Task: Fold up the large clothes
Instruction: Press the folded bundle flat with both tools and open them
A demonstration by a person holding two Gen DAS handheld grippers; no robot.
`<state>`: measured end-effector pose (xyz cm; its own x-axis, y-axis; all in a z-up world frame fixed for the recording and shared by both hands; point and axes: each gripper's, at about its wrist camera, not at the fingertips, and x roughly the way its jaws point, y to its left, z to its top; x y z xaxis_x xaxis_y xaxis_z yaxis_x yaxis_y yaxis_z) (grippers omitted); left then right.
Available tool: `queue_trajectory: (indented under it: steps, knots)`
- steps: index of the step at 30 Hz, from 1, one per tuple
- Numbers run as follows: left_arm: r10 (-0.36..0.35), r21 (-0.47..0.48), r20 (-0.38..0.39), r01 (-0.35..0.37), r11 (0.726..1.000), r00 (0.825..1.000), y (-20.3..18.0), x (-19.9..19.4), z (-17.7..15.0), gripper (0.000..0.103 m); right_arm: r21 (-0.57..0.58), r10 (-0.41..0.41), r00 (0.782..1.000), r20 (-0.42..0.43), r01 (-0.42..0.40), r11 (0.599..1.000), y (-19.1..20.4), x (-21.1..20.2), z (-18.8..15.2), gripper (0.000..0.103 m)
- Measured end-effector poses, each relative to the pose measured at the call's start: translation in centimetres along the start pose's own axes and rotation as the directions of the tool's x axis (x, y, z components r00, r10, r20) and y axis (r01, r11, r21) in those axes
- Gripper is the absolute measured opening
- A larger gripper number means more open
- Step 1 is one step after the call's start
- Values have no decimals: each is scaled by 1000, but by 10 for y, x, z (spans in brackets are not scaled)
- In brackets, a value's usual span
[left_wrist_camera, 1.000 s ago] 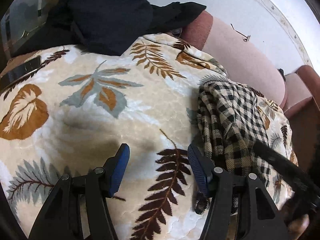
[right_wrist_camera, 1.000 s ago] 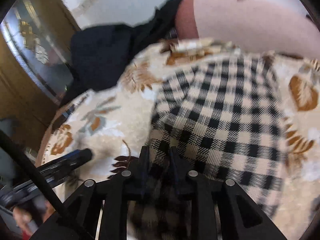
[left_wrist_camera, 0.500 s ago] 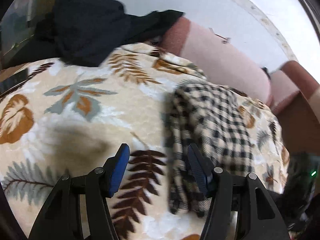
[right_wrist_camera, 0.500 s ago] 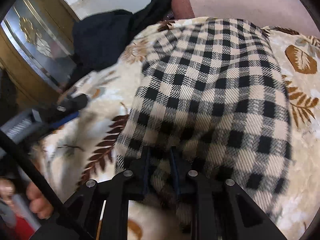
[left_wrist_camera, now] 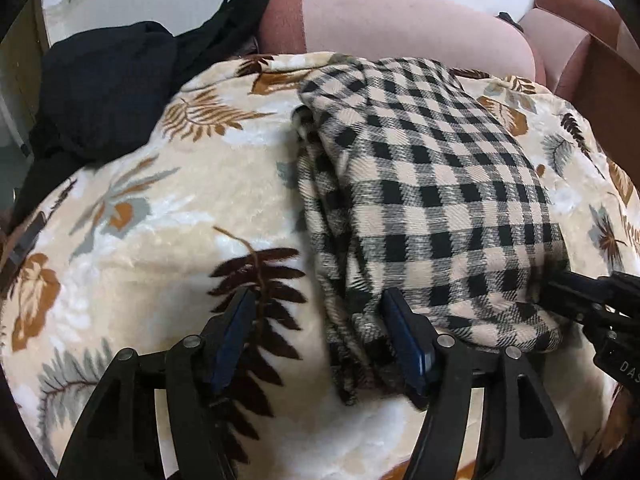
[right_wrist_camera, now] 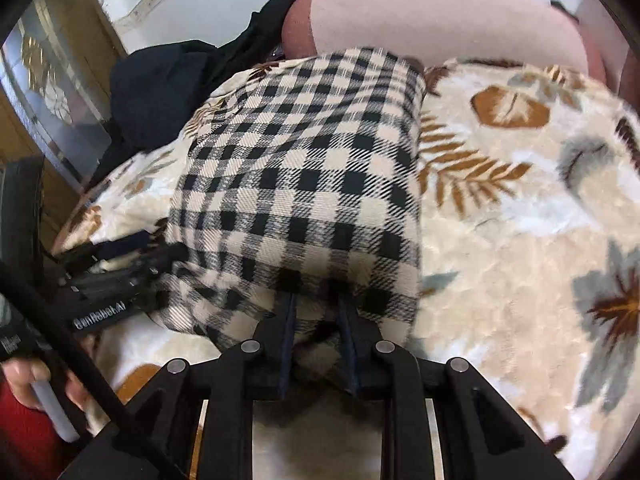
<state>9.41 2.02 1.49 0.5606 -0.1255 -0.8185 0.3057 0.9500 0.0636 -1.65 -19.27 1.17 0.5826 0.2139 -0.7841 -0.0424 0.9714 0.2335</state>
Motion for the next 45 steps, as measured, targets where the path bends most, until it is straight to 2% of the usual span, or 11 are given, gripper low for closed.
queue_trajectory:
  steps: [3,6,7,14,16,18,22,25,38,42,45]
  knots:
    - [-63,-86,3,63,994,998,24,-7,-1,66,-19,-26,999,43,27,999,1,-17,-10,29]
    - [-183,-194,36,186,963,983,46,-20,-5,66,-40,-24,993,113,28,999,2,-39,-19,81]
    - [-203,-202,49,208,957,978,47,-23,-6,66,-53,-26,991,132,33,998,3,-44,-21,82]
    - [-340,-124,22,340,932,940,10,-24,-22,70,-113,-50,997,57,56,992,1,-24,-33,82]
    - [-296,-65,0,296,953,955,-10,-18,-21,68,-91,-20,999,40,24,996,-4,-16,-32,62]
    - [-157,74,-68,162,984,985,-32,-8,-20,41,-66,18,1000,19,-16,998,-8,-13,-26,35]
    - [-85,144,-53,92,985,995,-40,-19,-21,41,-37,-32,999,43,34,999,-19,-26,-20,43]
    - [-103,85,-53,107,991,993,-32,-22,-26,42,-46,-95,995,22,96,994,-21,-26,-20,65]
    - [-68,-183,23,71,981,997,27,-62,-69,60,91,1,987,161,-16,996,-32,-72,-18,70]
    - [-44,-228,-9,41,973,999,40,-47,-74,60,92,114,979,170,-131,987,-15,-70,-1,39]
    - [24,-243,-32,-31,970,999,46,-35,-76,60,57,174,974,144,-184,981,10,-54,14,39]
